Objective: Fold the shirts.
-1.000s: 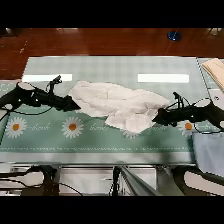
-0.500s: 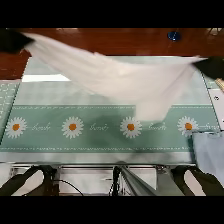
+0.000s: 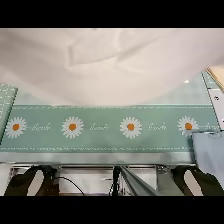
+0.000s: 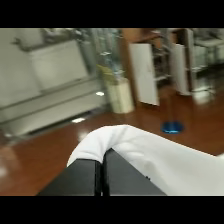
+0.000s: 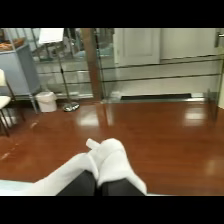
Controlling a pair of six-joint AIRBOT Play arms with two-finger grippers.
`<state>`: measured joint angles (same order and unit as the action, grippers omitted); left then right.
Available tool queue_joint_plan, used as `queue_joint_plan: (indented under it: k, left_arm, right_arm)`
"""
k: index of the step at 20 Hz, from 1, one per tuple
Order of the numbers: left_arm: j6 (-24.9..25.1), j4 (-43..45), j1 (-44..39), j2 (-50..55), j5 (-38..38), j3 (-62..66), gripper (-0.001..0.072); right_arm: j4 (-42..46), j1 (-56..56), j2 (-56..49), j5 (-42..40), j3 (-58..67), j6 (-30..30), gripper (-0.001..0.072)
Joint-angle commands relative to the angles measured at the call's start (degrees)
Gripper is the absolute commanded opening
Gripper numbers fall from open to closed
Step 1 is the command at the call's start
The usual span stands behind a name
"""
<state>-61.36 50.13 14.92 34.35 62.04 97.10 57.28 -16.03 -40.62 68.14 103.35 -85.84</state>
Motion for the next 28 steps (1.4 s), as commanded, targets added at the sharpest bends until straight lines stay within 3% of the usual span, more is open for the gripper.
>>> queue_joint_plan:
  k: [1, 6, 10, 13, 19, 24, 28]
  left_arm:
    - [-8.0, 15.8, 0.1, -5.4, 6.0, 0.4, 0.0028]
    - [-15.5, 15.7, 0.1, -4.6, 23.3, -2.4, 0.0029]
    - [-16.9, 7.0, 0.1, -4.6, 23.5, -16.5, 0.0028]
    - [-14.6, 6.6, 0.1, -4.6, 21.7, -31.4, 0.0029]
    - [-14.3, 6.6, 0.0, -4.6, -1.6, -56.4, 0.0029]
    - [-14.1, 6.3, 0.0, 1.2, -19.0, -59.6, 0.0030]
    - [-14.1, 6.1, -1.9, 11.0, -24.5, -59.6, 0.0030]
  right_arm:
    - [8.1, 0.0, 0.2, 12.1, 4.5, -4.7, 0.0017]
    - [14.1, 0.0, -2.6, 30.0, 4.5, -5.4, 0.0017]
    - [11.9, 0.6, -10.3, 36.5, 4.5, -3.7, 0.0017]
    - [15.1, 4.5, -17.4, 36.5, 3.1, -1.7, 0.0017]
    - [21.4, 13.9, -33.7, 22.1, -3.8, 3.6, 0.0017]
    - [19.9, 15.1, -45.7, 7.4, -3.8, 5.3, 0.0017]
    - [18.1, 15.1, -52.2, -0.5, -3.8, 5.6, 0.0017]
